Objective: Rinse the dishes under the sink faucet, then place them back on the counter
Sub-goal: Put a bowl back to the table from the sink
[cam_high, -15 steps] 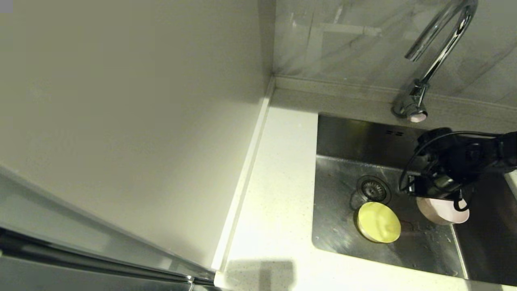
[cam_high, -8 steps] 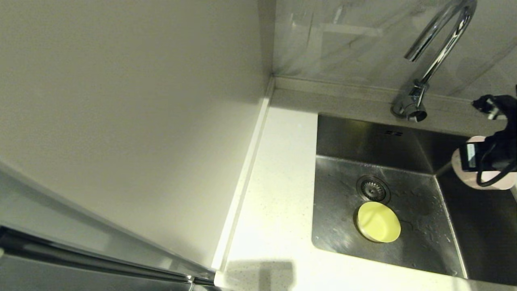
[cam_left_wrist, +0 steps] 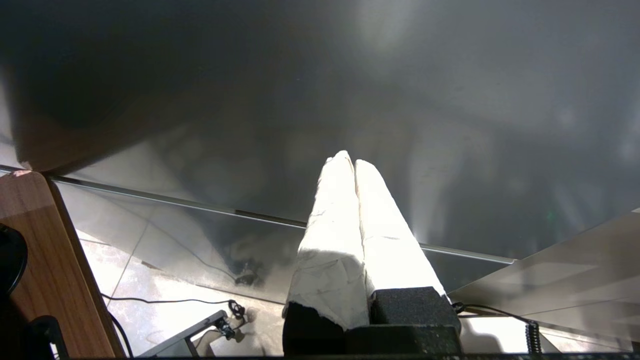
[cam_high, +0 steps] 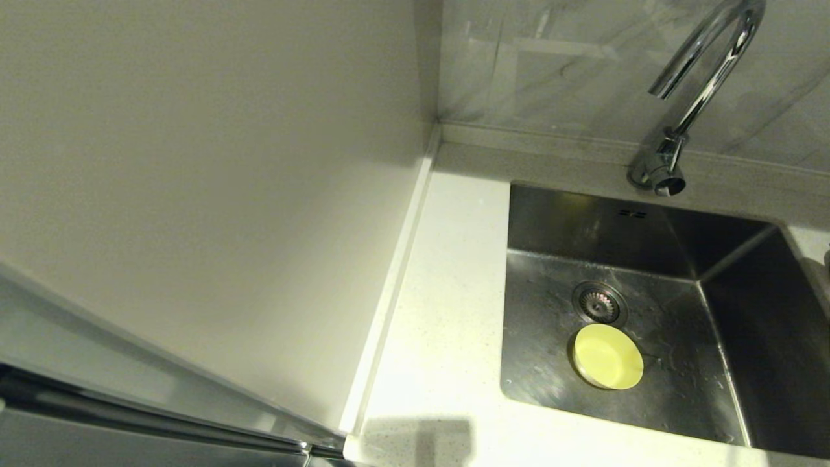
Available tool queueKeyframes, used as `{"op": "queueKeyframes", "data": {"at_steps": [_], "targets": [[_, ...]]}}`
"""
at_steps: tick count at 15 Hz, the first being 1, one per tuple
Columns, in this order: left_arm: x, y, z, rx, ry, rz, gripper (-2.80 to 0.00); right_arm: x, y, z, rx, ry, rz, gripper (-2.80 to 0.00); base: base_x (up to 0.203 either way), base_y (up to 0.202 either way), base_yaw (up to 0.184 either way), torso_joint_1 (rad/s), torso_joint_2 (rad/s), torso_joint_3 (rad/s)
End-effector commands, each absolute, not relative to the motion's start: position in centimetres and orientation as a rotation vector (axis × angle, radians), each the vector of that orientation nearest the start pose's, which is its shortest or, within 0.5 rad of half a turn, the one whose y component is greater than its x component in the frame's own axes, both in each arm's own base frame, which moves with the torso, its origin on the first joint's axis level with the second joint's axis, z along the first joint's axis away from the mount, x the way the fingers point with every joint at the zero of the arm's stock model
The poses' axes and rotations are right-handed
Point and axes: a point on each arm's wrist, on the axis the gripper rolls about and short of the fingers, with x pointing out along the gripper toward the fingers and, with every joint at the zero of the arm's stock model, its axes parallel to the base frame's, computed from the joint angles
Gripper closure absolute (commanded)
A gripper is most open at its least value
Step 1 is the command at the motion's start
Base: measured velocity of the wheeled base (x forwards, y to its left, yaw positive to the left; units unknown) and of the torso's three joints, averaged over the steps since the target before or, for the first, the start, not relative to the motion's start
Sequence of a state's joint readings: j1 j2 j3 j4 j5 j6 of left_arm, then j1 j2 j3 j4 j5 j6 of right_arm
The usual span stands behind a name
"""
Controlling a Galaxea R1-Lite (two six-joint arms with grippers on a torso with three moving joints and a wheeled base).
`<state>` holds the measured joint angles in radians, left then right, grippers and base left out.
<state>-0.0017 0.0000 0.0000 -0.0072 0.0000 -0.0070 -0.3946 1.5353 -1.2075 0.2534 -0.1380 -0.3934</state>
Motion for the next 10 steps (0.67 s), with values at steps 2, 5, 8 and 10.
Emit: {"op": "queueKeyframes", "data": {"at_steps": [2,5,8,10], "targets": [[-2.3,0.0,7.5,-0.008,-0.005,-0.002,0.0,24.3,-11.1,25.0,-0.32,0.724,-0.431,0.0,0.0,0.0,0.0,0.0,0.0,0.0],[-2.3,0.0,7.5,-0.008,-0.005,-0.002,0.0,23.9,-12.5,24.7,-0.35,0.764,-0.462,0.0,0.0,0.0,0.0,0.0,0.0,0.0],[-2.3,0.0,7.5,-0.008,-0.005,-0.002,0.0,23.5,-14.2,23.4,-0.337,0.827,-0.496,0.0,0.0,0.0,0.0,0.0,0.0,0.0],[-2.3,0.0,7.5,-0.008,-0.006,-0.002,0.0,23.8,-15.1,22.6,-0.322,0.857,-0.508,0.0,0.0,0.0,0.0,0.0,0.0,0.0]]}}
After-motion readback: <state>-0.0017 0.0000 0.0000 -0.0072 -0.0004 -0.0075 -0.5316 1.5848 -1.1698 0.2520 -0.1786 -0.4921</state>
